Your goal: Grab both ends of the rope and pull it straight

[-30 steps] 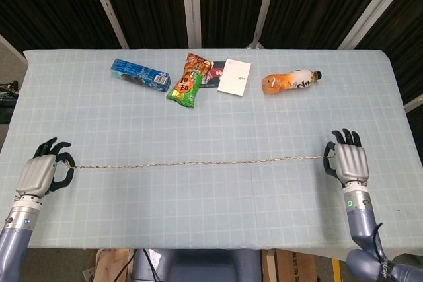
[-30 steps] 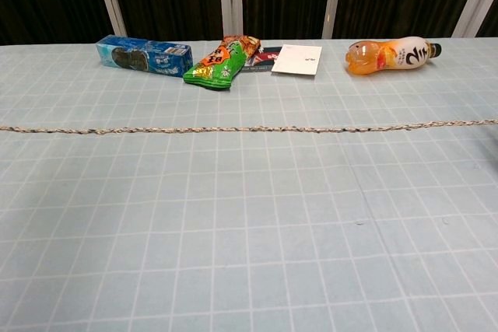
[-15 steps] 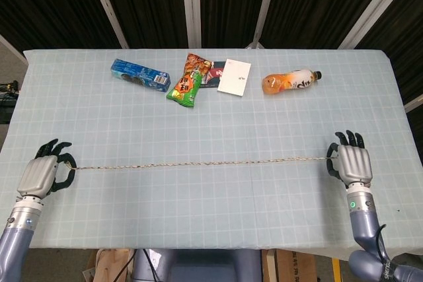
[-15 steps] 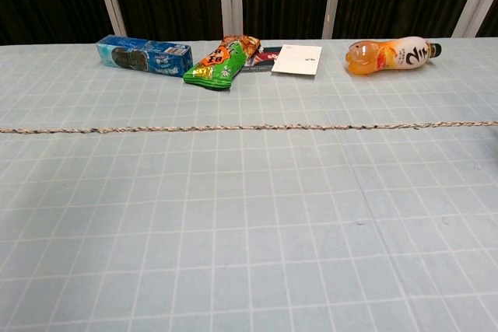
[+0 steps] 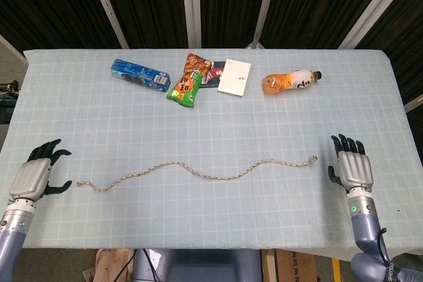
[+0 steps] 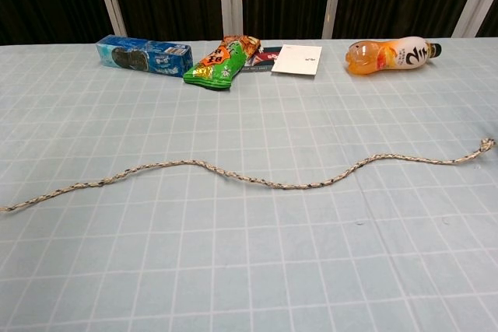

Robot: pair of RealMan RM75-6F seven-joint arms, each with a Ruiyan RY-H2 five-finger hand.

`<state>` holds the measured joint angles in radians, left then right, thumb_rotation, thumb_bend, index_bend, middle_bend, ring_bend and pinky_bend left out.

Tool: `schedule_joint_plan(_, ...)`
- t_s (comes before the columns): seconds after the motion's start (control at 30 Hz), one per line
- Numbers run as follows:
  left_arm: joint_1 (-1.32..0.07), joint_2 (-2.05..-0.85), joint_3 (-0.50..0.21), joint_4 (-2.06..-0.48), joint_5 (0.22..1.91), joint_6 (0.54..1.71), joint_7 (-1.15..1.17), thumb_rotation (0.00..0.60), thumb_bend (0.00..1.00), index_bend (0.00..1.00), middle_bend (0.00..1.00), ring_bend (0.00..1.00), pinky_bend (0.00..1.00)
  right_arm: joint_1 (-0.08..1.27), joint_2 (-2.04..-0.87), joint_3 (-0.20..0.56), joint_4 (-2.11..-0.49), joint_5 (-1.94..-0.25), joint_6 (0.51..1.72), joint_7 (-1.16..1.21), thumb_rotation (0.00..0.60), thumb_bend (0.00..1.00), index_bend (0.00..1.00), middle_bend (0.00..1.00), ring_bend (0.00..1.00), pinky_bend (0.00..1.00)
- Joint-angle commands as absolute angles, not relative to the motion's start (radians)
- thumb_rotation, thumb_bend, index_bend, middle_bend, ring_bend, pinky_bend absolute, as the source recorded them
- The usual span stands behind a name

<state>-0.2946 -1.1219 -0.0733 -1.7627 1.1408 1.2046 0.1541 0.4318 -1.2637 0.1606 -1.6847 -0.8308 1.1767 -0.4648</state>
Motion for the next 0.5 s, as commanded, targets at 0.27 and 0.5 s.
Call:
schedule_joint_plan(0.27,-0.195,-1.118,-0.016,-1.747,1.400,1.423,0.118,0.600,0.17,0.06,0.00,0.00,0.00,0.325,-1.192,0.063,-1.781,-1.140,1.305,-0.332,0.600,0.52,0.00,0.00,0.00,0.00)
schedule_joint_plan(0.5,-0.115,-1.107,0.047,-1.753,1.542,1.543,0.075,0.600,0.17,0.06,0.00,0.00,0.00,0.193,-1.135,-0.060,-1.796,-1.449,1.483,-0.194,0.600,0.52,0.00,0.00,0.00,0.00)
